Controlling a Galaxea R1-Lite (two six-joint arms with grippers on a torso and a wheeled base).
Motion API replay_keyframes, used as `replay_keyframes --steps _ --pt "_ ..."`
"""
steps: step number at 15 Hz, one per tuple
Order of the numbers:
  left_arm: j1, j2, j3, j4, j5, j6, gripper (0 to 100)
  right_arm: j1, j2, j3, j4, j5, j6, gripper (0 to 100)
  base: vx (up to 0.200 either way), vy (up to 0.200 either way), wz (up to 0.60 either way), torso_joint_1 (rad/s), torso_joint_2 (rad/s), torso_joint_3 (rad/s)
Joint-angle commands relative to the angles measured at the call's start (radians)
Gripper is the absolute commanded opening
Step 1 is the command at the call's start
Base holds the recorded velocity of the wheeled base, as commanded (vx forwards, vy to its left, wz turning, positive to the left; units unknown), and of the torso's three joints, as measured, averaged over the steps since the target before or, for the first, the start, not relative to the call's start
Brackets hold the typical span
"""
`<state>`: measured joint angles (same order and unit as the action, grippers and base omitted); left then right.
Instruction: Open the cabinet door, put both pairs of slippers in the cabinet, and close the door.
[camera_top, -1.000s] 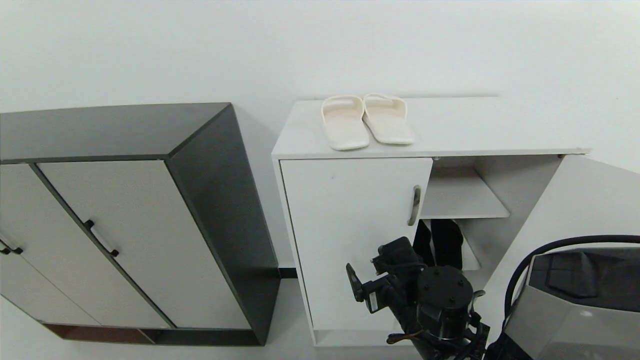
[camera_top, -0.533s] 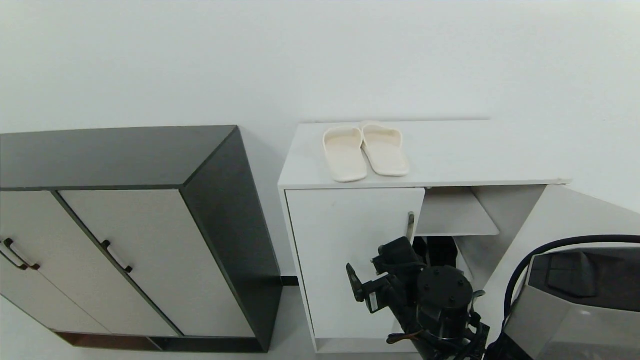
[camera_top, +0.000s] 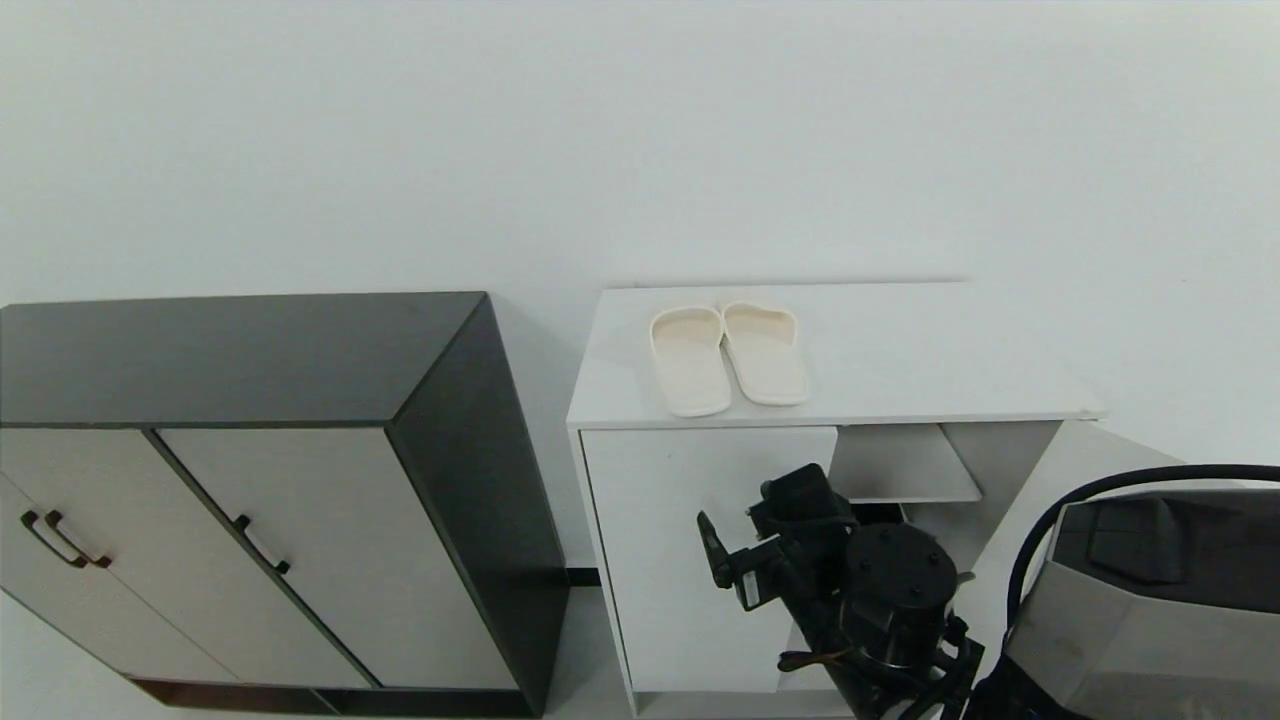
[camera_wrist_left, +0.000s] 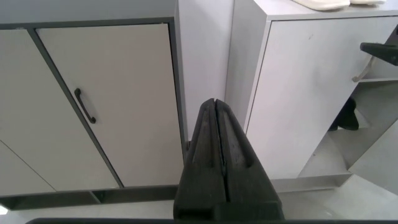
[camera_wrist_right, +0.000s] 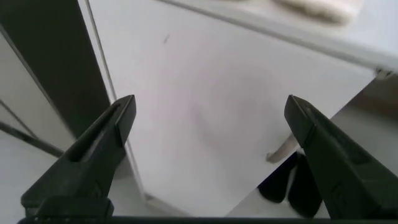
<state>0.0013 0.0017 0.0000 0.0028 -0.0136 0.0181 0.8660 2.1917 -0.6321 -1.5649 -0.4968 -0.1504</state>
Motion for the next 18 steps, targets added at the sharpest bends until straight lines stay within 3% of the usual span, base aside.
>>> replay_keyframes --steps 1,3,6,10,13,18 --pt "0.000 0.000 0.000 0.000 0.000 0.000 0 -0.007 0.014 0.006 -0.006 0.000 -0.017 100 0.000 0.000 0.00 0.071 -0.11 -0.071" --pt "0.000 0.000 0.000 0.000 0.000 0.000 0 -0.007 -0.015 -0.015 -0.006 0.000 -0.017 100 0.000 0.000 0.00 0.018 -0.04 -0.021" --pt "0.000 0.000 0.000 0.000 0.000 0.002 0 -0.004 -0.155 -0.153 0.332 -0.016 0.058 100 0.000 0.000 0.00 0.000 0.00 0.000" --pt "0.000 0.000 0.000 0.000 0.000 0.002 0 0.002 -0.242 -0.428 0.849 -0.167 0.278 100 0.000 0.000 0.00 0.000 0.00 0.000" --pt "0.000 0.000 0.000 0.000 0.000 0.000 0 0.001 -0.251 -0.505 0.937 -0.174 0.315 100 0.000 0.000 0.00 0.000 0.00 0.000" --pt "0.000 0.000 0.000 0.000 0.000 0.000 0 -0.001 -0.231 -0.498 0.936 -0.163 0.321 100 0.000 0.000 0.00 0.000 0.00 0.000"
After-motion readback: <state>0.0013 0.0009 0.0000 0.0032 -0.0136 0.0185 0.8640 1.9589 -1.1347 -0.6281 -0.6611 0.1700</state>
